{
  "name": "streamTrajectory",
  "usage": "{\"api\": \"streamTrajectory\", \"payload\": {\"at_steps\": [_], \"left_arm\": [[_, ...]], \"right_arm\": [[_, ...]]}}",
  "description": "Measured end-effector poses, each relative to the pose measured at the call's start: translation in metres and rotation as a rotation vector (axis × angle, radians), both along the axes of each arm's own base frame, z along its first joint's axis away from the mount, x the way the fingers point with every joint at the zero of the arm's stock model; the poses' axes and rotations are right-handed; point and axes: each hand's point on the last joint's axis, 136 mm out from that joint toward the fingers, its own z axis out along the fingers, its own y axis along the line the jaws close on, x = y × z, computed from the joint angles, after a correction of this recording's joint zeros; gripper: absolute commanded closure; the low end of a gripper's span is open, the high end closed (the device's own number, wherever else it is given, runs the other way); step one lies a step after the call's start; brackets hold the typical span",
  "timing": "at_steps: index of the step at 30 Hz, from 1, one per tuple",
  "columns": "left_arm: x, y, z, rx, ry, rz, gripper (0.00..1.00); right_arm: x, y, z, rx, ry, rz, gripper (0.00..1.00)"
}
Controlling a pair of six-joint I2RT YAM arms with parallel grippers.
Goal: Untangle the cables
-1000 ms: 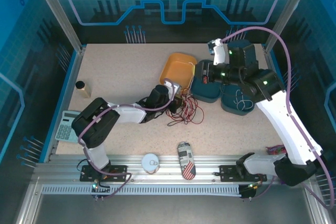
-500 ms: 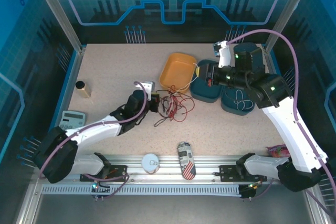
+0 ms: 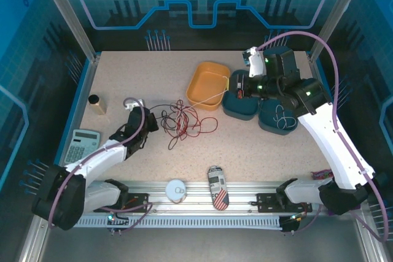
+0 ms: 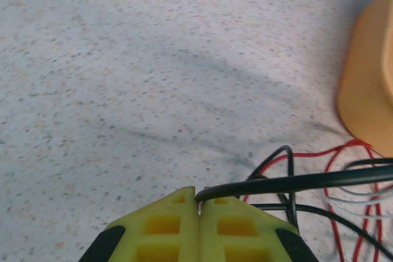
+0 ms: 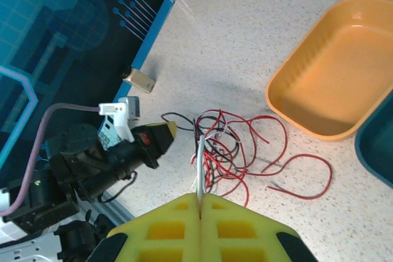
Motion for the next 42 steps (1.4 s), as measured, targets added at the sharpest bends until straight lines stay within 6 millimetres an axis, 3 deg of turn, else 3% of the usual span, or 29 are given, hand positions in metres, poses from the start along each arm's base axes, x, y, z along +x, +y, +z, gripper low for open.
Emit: {"api": "streamTrajectory", "payload": {"at_steps": [8, 15, 17, 22, 26, 31, 37, 42], "left_arm": [[-0.002, 0.017, -0.034, -0.029, 0.113, 0.073, 1.00], [-0.003, 0.017, -0.042, -0.045, 0.140, 0.080, 1.00], [-0.003, 0.018, -0.043, -0.049, 0.147, 0.080, 1.00], [-0.002, 0.011, -0.038, -0.083, 0.150, 0.048, 0.88], [-0.005, 0.000, -0.022, -0.129, 0.123, -0.010, 0.83], [-0.011, -0.020, 0.001, -0.193, 0.078, -0.124, 0.81], [-0.027, -0.067, 0.021, -0.260, 0.051, -0.323, 0.81], [-0.043, -0.111, 0.043, -0.300, 0.022, -0.498, 0.68]], "right_arm": [[0.021, -0.045, -0.018, -0.040, 0.050, -0.137, 1.00], [0.018, -0.044, -0.059, -0.082, 0.156, -0.124, 1.00], [0.017, -0.044, -0.064, -0.102, 0.166, -0.124, 1.00], [0.008, -0.038, -0.067, -0.143, 0.176, -0.104, 1.00], [-0.003, -0.019, -0.052, -0.152, 0.137, -0.042, 1.00], [-0.014, 0.011, -0.005, -0.129, 0.015, 0.061, 1.00], [-0.014, 0.030, 0.049, -0.059, -0.122, 0.127, 1.00], [-0.001, 0.045, 0.072, -0.026, -0.176, 0.158, 1.00]]}}
